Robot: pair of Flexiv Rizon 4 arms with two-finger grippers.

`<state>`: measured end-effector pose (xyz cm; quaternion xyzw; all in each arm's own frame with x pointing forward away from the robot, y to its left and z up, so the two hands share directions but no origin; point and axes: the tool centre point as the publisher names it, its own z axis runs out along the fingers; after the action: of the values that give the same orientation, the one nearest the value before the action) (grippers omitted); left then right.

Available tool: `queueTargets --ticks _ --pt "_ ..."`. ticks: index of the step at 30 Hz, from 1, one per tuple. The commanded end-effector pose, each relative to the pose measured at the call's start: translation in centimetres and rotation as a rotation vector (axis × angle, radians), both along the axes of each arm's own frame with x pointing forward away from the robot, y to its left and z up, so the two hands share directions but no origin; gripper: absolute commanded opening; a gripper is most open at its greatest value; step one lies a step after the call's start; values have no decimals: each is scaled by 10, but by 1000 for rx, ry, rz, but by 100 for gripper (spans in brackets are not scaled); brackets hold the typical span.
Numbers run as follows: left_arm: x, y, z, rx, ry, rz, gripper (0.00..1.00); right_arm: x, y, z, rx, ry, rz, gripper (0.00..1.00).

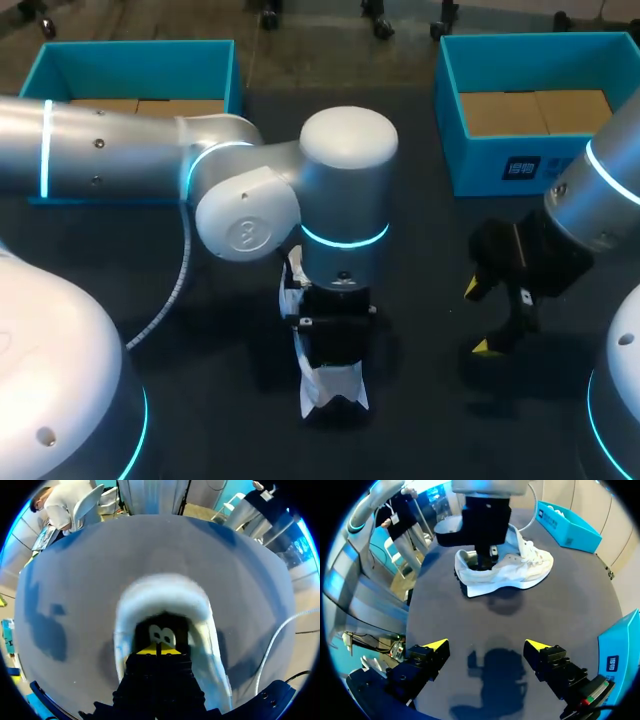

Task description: Take the shoe out of the shoebox, open the shoe tongue, remove and reinsert the insole, then place the shoe into the shoebox

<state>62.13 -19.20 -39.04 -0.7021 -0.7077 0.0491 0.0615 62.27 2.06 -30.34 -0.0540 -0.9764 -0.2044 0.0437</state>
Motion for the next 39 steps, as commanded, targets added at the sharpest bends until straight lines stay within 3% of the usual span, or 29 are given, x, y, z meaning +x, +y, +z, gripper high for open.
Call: queueTargets --ticks 1,10,15,17,18,19,34,39 --pt "-1 14 16 -53 -52 35 0 0 0 -1 -1 -1 0 100" --pt "25 9 19 -58 -89 90 0 0 0 -1 -1 -1 0 100" --pt "30 7 18 -39 -115 102 0 0 0 -1 -1 -1 0 100" --pt "31 8 18 -30 -121 106 31 0 0 -1 -1 -1 0 100" --pt "31 8 18 -29 -120 106 38 0 0 -1 -1 -1 0 100" --pt "31 9 18 -15 -132 112 100 0 0 -1 -1 -1 0 100" --pt "29 24 25 17 -161 199 100 0 0 -1 -1 -1 0 100" --pt "36 24 22 13 -148 208 100 0 0 -1 -1 -1 0 100"
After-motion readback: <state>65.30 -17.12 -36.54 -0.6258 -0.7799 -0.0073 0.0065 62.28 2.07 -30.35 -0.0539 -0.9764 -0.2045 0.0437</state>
